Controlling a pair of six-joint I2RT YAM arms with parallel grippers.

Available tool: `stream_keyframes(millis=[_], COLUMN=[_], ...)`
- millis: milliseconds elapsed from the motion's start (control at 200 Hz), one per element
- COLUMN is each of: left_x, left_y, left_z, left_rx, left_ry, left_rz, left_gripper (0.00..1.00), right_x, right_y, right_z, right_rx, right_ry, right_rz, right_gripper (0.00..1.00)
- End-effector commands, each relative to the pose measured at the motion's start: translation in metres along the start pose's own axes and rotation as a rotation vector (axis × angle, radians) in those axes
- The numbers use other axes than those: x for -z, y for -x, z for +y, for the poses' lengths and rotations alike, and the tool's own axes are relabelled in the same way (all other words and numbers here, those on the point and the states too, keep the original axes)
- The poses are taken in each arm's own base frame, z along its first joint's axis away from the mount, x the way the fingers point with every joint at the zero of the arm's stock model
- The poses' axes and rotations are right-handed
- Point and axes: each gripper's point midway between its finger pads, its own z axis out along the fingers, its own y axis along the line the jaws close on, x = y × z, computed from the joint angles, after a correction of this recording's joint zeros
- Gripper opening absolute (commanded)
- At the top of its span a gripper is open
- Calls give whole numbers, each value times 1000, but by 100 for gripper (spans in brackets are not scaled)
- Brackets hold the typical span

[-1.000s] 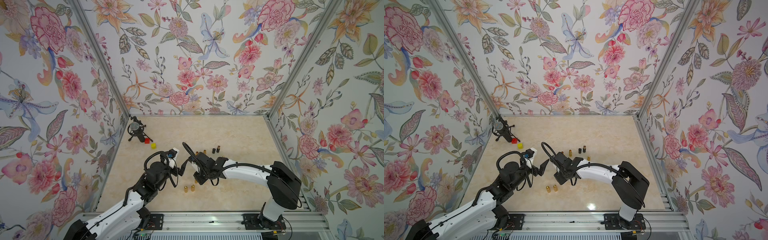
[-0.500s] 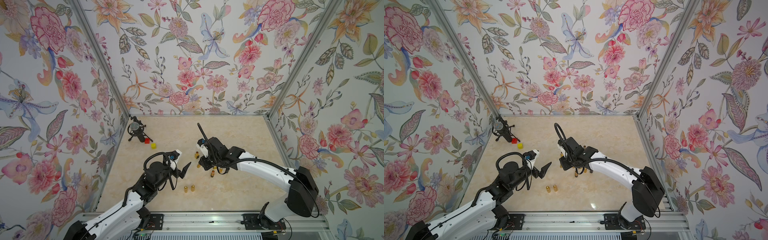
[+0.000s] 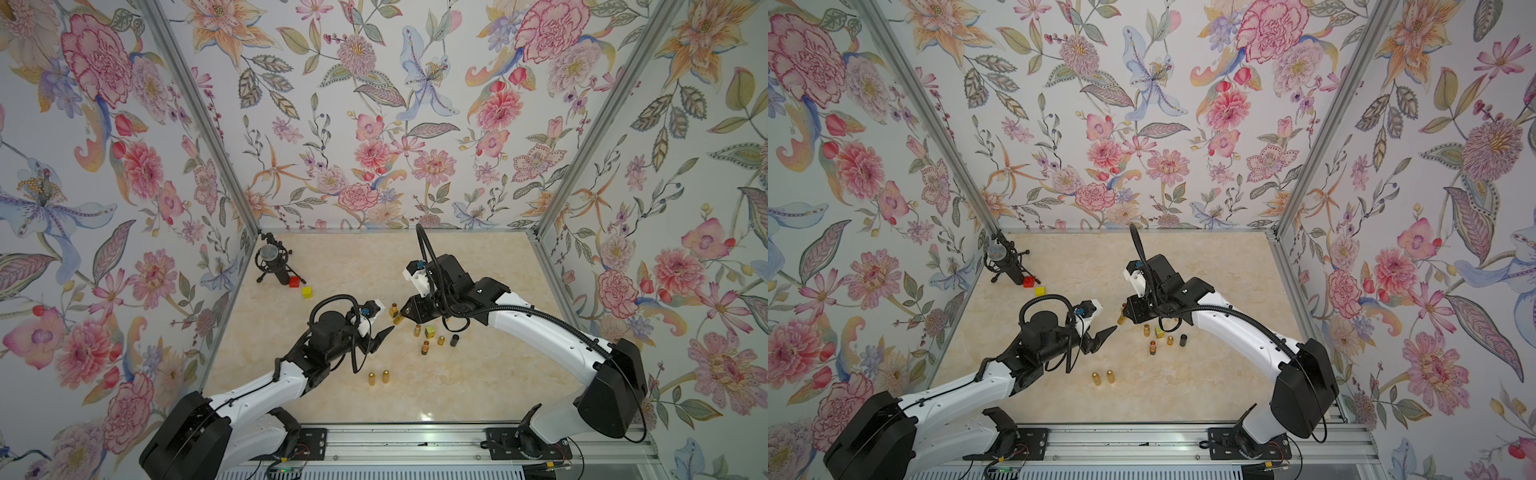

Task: Open the lipstick cap
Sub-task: Open the cover of the lipstick.

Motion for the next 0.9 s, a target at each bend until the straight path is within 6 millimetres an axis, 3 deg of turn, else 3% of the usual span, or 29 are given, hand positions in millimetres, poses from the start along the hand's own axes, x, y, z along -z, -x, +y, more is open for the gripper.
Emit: stream_keyframes(millis=[0, 405, 781, 896], left_x=[-11, -32, -34, -34], left_y=[26, 22, 16, 12], left_z=[-7, -20, -16, -16], left_rx=[-48, -50, -44, -35], left_ry=[-66, -152, -130, -119], left_rz=[-72, -69, -49, -32], left_gripper=[67, 41, 12, 10], right_x=[5, 1, 3, 6], right_y=[1, 2, 6, 9], right_z=[13, 13, 9, 8], right_rx=[-13, -15, -12, -13], right_ry=[59, 63, 37, 33], right_rz=[15, 26, 5, -6], right_gripper=[21, 20, 20, 20])
